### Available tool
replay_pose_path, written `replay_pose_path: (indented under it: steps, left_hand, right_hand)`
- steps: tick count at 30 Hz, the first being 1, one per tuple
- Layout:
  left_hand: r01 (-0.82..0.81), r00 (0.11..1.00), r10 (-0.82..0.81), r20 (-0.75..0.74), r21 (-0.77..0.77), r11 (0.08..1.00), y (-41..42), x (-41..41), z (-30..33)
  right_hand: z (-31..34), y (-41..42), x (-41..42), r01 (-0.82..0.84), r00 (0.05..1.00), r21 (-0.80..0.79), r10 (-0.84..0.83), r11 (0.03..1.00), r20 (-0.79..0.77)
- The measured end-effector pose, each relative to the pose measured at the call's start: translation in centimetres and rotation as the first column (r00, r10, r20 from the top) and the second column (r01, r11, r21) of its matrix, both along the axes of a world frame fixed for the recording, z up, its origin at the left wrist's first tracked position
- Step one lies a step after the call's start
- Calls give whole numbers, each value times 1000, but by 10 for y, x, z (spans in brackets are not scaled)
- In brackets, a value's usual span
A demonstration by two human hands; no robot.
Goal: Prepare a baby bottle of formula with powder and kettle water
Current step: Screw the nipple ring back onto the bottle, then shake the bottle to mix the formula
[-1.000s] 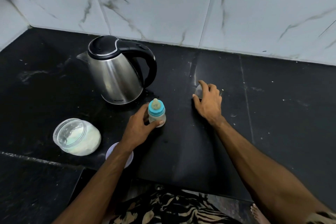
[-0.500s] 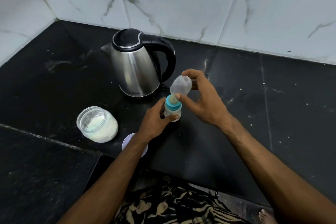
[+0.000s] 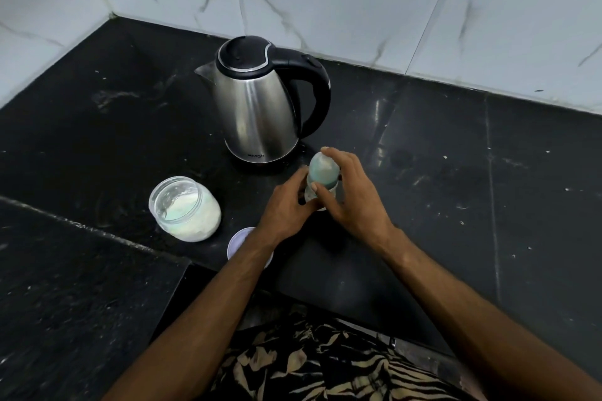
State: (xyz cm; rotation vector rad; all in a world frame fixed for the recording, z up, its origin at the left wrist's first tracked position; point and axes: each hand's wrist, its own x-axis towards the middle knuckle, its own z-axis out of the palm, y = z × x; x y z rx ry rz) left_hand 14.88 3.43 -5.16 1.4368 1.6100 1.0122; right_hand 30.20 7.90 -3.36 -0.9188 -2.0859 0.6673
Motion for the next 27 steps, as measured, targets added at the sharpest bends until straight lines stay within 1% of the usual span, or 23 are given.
replay_pose_path:
  steps: [4, 9, 13, 21, 25, 27]
  left_hand:
    - [0, 999, 0, -47, 7, 1000, 1, -1, -4]
    - [-1, 998, 2, -62, 18, 1000, 0, -1, -8]
    - [8, 999, -7, -49, 29, 1000, 1, -1, -7]
    - [18, 997, -16, -70, 23, 1000, 1, -3, -6]
    - [38, 994, -38, -106, 2, 999, 2, -6, -3]
    - [71, 988, -72, -134, -12, 997, 1, -12, -1]
  right_hand:
    - [-14, -5, -8, 74, 997, -19, -73, 997, 25]
    - [-22, -3, -12, 143, 989, -4, -143, 990, 39]
    - [-27, 3, -12, 120, 991, 50, -122, 992, 52]
    - [-33, 4, -12, 93, 996, 53, -93, 994, -7]
    - [-32, 3, -12, 98, 995, 33, -98, 995, -21]
    - [-31, 1, -10, 96, 995, -11, -96, 995, -30]
